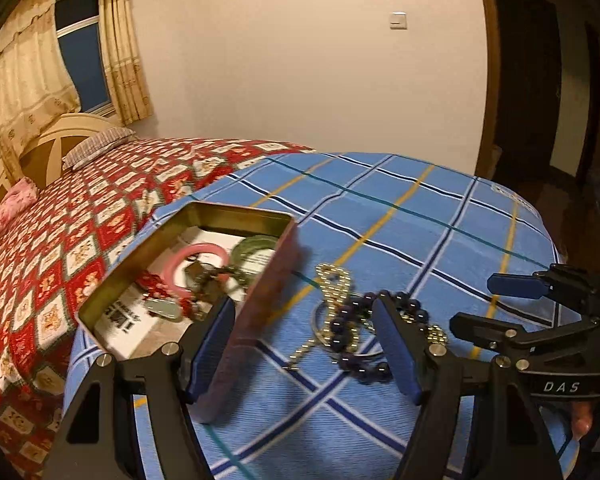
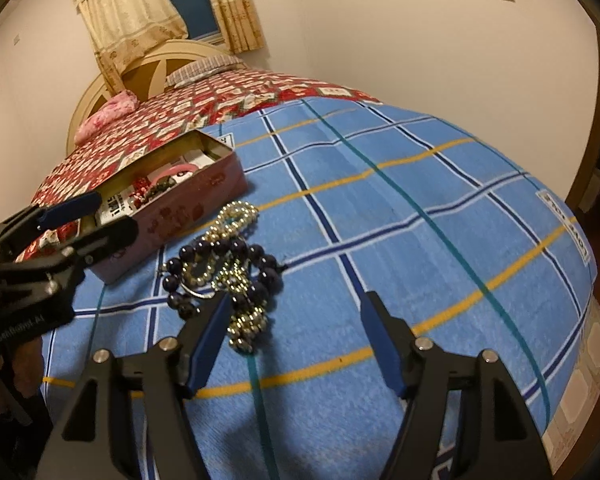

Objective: Organize jewelry
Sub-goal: 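Grasp the dark purple bead bracelet with the left tool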

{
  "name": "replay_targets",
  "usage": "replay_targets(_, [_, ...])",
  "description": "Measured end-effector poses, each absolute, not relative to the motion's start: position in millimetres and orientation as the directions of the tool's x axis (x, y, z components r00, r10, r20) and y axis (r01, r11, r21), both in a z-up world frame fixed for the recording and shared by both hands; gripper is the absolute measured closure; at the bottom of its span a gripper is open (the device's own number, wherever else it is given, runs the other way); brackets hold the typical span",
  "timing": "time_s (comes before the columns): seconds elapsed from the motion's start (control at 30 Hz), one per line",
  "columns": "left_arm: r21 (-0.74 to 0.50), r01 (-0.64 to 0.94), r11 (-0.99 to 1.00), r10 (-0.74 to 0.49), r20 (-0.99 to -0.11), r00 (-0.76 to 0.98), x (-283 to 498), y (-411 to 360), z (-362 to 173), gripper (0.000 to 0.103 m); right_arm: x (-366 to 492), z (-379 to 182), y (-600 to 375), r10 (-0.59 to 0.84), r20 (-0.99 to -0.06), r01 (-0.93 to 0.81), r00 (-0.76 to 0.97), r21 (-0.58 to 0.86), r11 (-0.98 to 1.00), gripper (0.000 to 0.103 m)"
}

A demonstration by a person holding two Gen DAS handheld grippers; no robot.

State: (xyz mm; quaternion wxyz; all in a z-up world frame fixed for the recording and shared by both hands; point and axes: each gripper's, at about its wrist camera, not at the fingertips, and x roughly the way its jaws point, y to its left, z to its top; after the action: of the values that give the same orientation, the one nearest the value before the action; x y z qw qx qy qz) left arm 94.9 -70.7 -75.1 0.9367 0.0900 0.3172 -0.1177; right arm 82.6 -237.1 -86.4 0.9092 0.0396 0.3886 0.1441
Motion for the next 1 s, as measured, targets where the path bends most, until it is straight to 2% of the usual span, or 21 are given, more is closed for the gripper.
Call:
replay_targets(0.03, [0.093, 0.283, 0.955, -0.166, -0.623, 0.764, 96.3, -73.9, -78.4, 0.032, 81.2, -87.8, -238.0, 0.289, -0.697, -0.227, 0.656, 0.183, 0.957, 0.033])
replay_targets(0.1, [0.091, 0.296, 0.951, -0.174, -0.635, 0.753, 98.5, -78.9, -85.2, 0.039, 79.4, -90.5, -240.3, 0.284, -0.7, -0.216, 0.655, 0.187, 0.958, 0.033])
replay_targets(0.17, [0.088, 0.307, 0.947, -0.177, -0.656, 0.734, 101.7, -83.7, -91.9, 0.054, 77.8, -92.5, -242.8, 0.284, -0.697, -0.207, 0.658, 0.196, 0.959, 0.033])
replay_targets(0.33, [0.017, 0.33, 0.944, -0.218, -0.718, 0.661, 114.8, -86.8, -108.1, 0.059, 76.5, -91.5, -244.9, 0.289, -0.691, -0.198, 0.662, 0.211, 0.957, 0.032])
replay_targets(0.4, [-0.01, 0.325, 0.946, -0.23, -0.728, 0.646, 118.0, -84.2, -110.5, 0.065, 76.1, -91.5, -245.0, 0.29, -0.693, -0.196, 0.661, 0.213, 0.957, 0.032])
replay_targets(0.47, [-0.032, 0.334, 0.942, -0.249, -0.732, 0.634, 119.6, -83.5, -111.5, 0.086, 76.2, -92.2, -245.2, 0.291, -0.695, -0.198, 0.658, 0.213, 0.957, 0.032])
replay_targets(0.5, [-0.039, 0.339, 0.94, -0.257, -0.735, 0.628, 120.2, -83.5, -112.4, 0.09, 76.1, -92.9, -245.5, 0.29, -0.697, -0.197, 0.656, 0.213, 0.957, 0.032])
replay_targets(0.63, [-0.058, 0.346, 0.936, -0.281, -0.716, 0.639, 117.9, -81.3, -109.4, 0.09, 77.2, -96.2, -249.0, 0.3, -0.699, -0.187, 0.649, 0.235, 0.954, 0.032])
replay_targets(1.0, [-0.084, 0.338, 0.938, -0.324, -0.561, 0.762, 74.0, -61.6, -55.2, 0.09, 76.7, -97.2, -243.7, 0.279, -0.717, -0.186, 0.639, 0.208, 0.96, 0.032])
